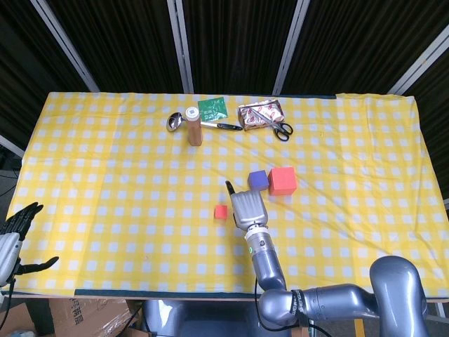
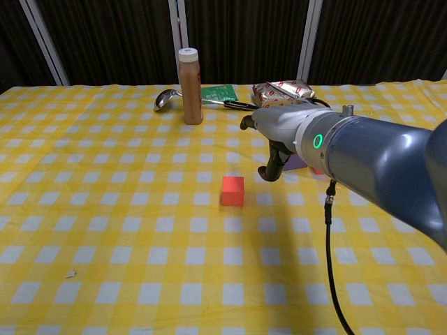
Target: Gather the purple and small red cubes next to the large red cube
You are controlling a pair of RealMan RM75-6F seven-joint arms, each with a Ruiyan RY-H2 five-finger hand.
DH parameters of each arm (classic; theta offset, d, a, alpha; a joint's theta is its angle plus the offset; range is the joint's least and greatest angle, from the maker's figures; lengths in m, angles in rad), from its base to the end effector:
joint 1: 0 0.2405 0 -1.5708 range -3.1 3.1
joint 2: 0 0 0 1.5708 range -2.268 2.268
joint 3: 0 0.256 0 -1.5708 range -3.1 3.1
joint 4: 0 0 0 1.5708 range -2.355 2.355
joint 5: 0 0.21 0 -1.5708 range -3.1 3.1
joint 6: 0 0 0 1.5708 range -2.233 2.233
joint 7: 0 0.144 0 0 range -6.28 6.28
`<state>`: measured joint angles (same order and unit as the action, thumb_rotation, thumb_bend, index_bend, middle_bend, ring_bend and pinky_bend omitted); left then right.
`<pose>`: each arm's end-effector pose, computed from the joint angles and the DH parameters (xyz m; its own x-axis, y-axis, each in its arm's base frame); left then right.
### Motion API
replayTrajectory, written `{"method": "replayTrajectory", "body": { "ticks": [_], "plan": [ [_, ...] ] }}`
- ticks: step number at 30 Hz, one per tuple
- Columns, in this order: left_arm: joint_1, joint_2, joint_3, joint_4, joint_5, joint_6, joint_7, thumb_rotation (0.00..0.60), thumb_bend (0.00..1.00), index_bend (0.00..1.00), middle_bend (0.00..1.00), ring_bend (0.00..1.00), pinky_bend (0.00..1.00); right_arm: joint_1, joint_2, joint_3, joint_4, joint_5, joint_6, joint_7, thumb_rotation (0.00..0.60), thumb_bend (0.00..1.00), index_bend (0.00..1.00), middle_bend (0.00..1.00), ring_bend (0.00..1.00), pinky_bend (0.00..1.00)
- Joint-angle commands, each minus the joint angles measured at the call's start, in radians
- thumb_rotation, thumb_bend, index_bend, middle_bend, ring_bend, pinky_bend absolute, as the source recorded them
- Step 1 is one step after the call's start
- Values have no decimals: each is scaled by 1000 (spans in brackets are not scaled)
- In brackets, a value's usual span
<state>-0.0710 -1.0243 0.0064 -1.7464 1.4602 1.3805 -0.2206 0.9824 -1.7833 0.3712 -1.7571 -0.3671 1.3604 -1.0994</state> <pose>-0.3090 0.1613 0.1573 0.1365 0.1558 0.9783 0.9853 0.0816 -0.1504 -0.0409 -0.3162 -0.0505 0.5160 -0.3668 0.7741 -0.8548 -0.1628 0.4927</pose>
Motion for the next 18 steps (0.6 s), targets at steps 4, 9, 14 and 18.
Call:
{"method": "replayTrajectory", "body": {
  "ticks": [4,9,14,18],
  "plan": [
    [-1,1,2,-2,0,-4,2,600,13,0,0,0,0,4,15,11,34,9,-28,30,600,521,59,1000,1000,951],
    [-3,0,2,-4,1,-6,4,600,13,0,0,0,0,18,9,22,121,-5,-68,64,600,483,58,1000,1000,950],
    [-3,1,2,-5,-3,-8,6,600,13,0,0,0,0,29,0,11,216,-18,-96,79,600,409,58,1000,1000,951],
    [-4,1,2,-5,-3,-11,8,600,13,0,0,0,0,29,-11,0,282,-22,-127,97,600,406,58,1000,1000,951]
  ]
}}
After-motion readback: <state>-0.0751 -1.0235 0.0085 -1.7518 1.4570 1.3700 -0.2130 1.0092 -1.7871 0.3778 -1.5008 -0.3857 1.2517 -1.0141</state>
